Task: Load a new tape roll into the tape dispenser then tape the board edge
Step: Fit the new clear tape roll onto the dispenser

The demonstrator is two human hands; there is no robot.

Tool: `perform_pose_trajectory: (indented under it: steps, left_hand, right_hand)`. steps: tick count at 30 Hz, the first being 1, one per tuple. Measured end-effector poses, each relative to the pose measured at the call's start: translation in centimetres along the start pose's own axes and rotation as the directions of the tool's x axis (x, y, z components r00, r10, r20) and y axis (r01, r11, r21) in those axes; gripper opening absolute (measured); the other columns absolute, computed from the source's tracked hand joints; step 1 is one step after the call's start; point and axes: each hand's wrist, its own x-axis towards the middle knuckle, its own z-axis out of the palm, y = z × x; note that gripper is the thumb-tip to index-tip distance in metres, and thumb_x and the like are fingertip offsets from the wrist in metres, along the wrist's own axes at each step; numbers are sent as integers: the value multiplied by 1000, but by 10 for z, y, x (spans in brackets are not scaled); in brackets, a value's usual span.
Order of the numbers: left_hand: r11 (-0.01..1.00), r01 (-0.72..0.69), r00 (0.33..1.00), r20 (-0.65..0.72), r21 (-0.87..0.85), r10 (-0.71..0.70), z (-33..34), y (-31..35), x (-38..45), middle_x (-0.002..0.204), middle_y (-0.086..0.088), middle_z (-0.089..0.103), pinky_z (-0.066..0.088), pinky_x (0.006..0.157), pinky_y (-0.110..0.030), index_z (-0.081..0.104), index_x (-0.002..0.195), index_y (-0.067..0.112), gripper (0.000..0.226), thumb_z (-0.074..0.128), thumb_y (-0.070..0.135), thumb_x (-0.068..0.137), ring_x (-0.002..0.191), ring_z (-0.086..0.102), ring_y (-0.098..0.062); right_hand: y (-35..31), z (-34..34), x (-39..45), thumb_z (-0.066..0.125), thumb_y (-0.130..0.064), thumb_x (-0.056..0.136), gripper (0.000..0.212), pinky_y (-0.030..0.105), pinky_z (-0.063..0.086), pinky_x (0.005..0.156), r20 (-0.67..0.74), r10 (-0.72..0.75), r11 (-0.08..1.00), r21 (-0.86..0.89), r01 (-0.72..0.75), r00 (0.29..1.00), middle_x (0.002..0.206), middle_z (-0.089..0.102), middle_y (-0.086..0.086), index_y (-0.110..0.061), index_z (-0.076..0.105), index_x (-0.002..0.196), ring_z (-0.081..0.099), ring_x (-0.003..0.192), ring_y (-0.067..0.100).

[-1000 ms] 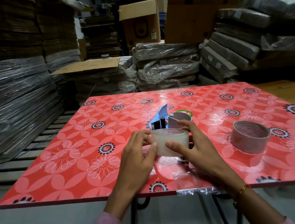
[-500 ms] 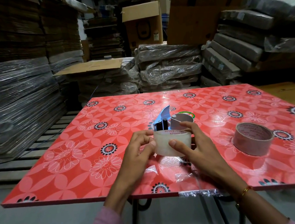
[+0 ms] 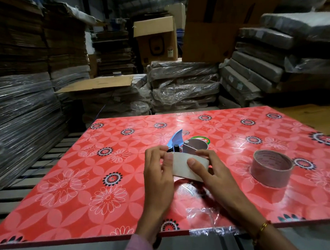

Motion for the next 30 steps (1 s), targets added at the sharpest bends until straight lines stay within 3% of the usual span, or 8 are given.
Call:
perform_pose_trajectory:
  steps: [3,6,9,11,16,20,24,30]
  left_hand:
    - [722,476,879,234,-502,-416,-3,7,2,114,-12,62,56,76,-60,66,93,18,13,63,31,93,97,61,-27]
    - [562,579,803,291,-591,-520,-5,10,3,111,-20,61,56,68,-43,70,89,20,10,68,30,89,90,61,-27]
    - [731,455,878,119,-508,-464,-4,9,1,120,-8,54,59,72,-58,65,80,22,16,68,34,91,99,57,-29]
    - [966,210,972,-72,-149,-223,-4,6,-2,99,1,55,58,71,-55,57,78,24,21,60,28,98,89,57,-22]
    - [999,18,991,-131,35,-14,-3,1,-6,85,0,64,52,71,-50,61,88,20,14,56,24,100,79,62,-24]
    - [980,156,981,-99,-122,-168,-5,8,-10,79,7,64,57,70,-55,63,84,22,14,59,25,97,74,59,-15]
    - [642,524,833,180,-560,-523,-8,18,-5,78,-4,57,56,71,-48,64,81,17,17,59,17,97,76,58,-17]
    - [578,531,825,222,-620,-519,-10,16,3,65,-5,46,47,56,-21,62,81,8,17,55,6,95,49,44,-7]
  right_hand:
    - [-1,0,0,63,-78,69,64,41,58,88,4,11,1000,15,-11,1000,116,68,-10,-40,57,120,68,99,12]
    - [-3,0,-1,64,-77,70,62,34,55,80,16,7,1000,19,-7,1000,114,68,-9,-40,56,119,68,94,11]
    - [-5,0,-2,64,-75,70,62,30,54,75,15,-1,1000,21,0,1000,115,67,-8,-40,55,120,68,91,11]
    - [-6,0,-4,64,-74,70,61,31,56,78,15,-13,1000,0,13,1000,116,66,-10,-41,53,121,68,92,10]
    - [-6,0,-5,63,-79,69,68,44,59,86,-6,-49,996,-76,49,999,120,60,-18,-48,45,127,66,99,10]
    - [-7,1,-7,60,-82,68,74,47,56,89,-17,-87,986,-143,84,996,120,55,-23,-48,42,132,63,104,12]
    - [-7,1,-7,62,-78,69,73,50,56,90,-20,-91,986,-143,87,996,117,56,-22,-50,41,133,64,101,15]
    - [-5,-1,-4,67,-75,69,74,51,59,87,-37,-67,997,-42,65,997,118,64,-13,-54,39,135,70,98,12]
